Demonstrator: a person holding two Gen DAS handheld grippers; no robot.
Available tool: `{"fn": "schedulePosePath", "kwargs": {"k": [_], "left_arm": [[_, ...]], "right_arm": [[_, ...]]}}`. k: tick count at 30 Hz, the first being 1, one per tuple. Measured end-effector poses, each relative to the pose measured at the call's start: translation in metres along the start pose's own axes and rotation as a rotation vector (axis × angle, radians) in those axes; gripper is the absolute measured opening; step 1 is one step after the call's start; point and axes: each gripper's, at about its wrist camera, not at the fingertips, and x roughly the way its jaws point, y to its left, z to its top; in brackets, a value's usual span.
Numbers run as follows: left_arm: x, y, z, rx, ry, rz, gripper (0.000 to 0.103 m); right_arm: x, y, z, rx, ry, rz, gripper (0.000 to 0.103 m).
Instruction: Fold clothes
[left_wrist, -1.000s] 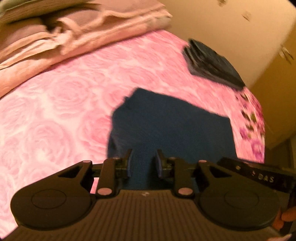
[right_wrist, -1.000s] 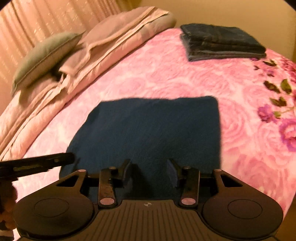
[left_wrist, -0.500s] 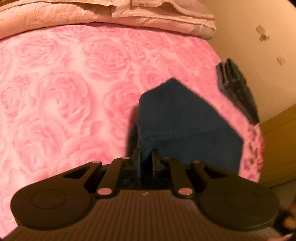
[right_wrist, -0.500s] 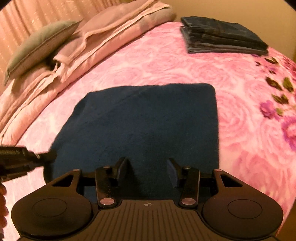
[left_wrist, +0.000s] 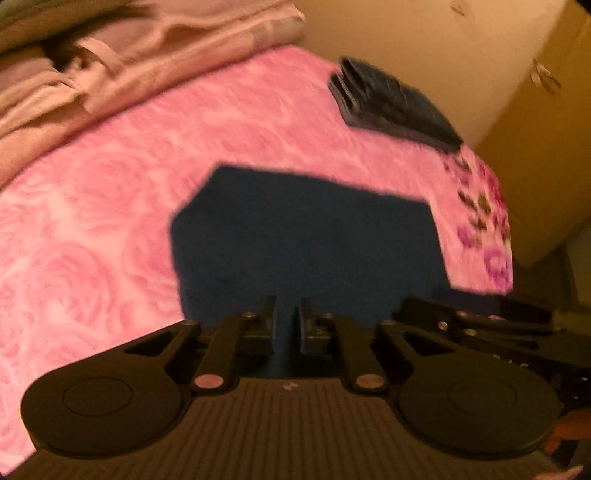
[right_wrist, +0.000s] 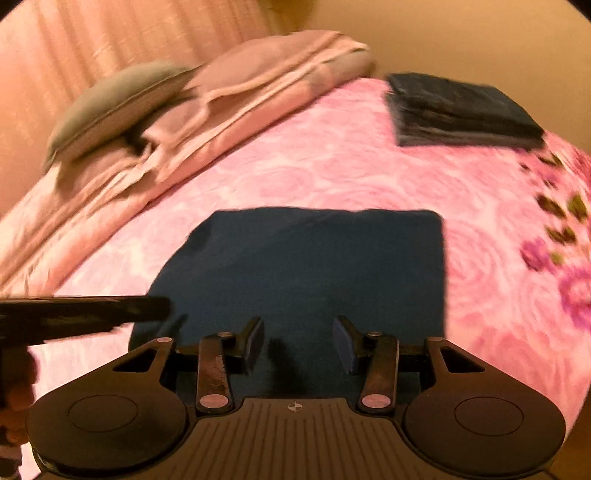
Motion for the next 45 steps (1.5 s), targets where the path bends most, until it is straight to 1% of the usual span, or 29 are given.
{"fn": "schedulePosePath", "kwargs": {"k": [3, 8, 11, 14, 16, 17, 18, 19, 20, 23, 25, 27, 28, 32, 37, 41, 45], "left_arm": [[0.013, -0.003, -0.005, 0.041, 0.016, 0.003, 0.005], [0.028, -0.002, -0.005, 0.049, 0.045, 0.006, 0.005], [0.031, -0.001, -0.002, 0.020, 0.051, 0.013, 0.005], [0.021, 0.000, 0.004, -0.041, 0.066, 0.025, 0.006], [0.005, -0.004, 0.010, -0.062, 0.085, 0.048, 0.006], [-0.005, -0.006, 0.011, -0.069, 0.099, 0.068, 0.006], [-0.014, -0.009, 0.013, -0.077, 0.113, 0.089, 0.006], [-0.025, -0.012, 0.013, -0.083, 0.127, 0.110, 0.012], [-0.036, -0.015, 0.012, -0.088, 0.143, 0.126, 0.014], [-0.066, -0.022, 0.006, -0.103, 0.189, 0.155, 0.016], [-0.087, -0.029, 0.000, -0.107, 0.212, 0.168, 0.021], [-0.108, -0.036, -0.006, -0.105, 0.222, 0.168, 0.023], [-0.119, -0.039, -0.008, -0.104, 0.226, 0.166, 0.027], [-0.156, -0.052, -0.014, -0.075, 0.224, 0.155, 0.029], [-0.192, -0.061, -0.011, -0.036, 0.198, 0.182, 0.030], [-0.217, -0.070, -0.007, -0.008, 0.167, 0.205, 0.033], [-0.238, -0.080, -0.009, 0.001, 0.137, 0.207, 0.035]], "right_arm": [[0.012, 0.004, -0.006, -0.034, 0.044, -0.027, 0.046], [0.032, 0.010, -0.015, -0.089, 0.114, -0.075, 0.046], [0.041, 0.009, -0.015, -0.081, 0.128, -0.099, 0.046], [0.039, 0.005, -0.009, -0.048, 0.150, -0.086, 0.046], [0.027, -0.003, -0.001, 0.027, 0.163, -0.057, 0.049], [0.019, -0.006, 0.002, 0.065, 0.169, -0.045, 0.054], [0.010, -0.008, 0.004, 0.093, 0.179, -0.051, 0.065], [0.001, -0.009, 0.006, 0.116, 0.193, -0.069, 0.070], [-0.008, -0.008, 0.006, 0.132, 0.205, -0.083, 0.075], [-0.037, -0.002, 0.000, 0.157, 0.264, -0.116, 0.075], [-0.055, 0.005, -0.006, 0.169, 0.296, -0.132, 0.075], [-0.072, 0.012, -0.012, 0.177, 0.325, -0.156, 0.075], [-0.082, 0.016, -0.014, 0.185, 0.329, -0.165, 0.075], [-0.116, 0.031, -0.015, 0.208, 0.328, -0.161, 0.075], [-0.154, 0.052, -0.010, 0.196, 0.297, -0.162, 0.076], [-0.176, 0.064, -0.009, 0.192, 0.283, -0.152, 0.076], [-0.194, 0.075, -0.013, 0.174, 0.278, -0.153, 0.076]]}}
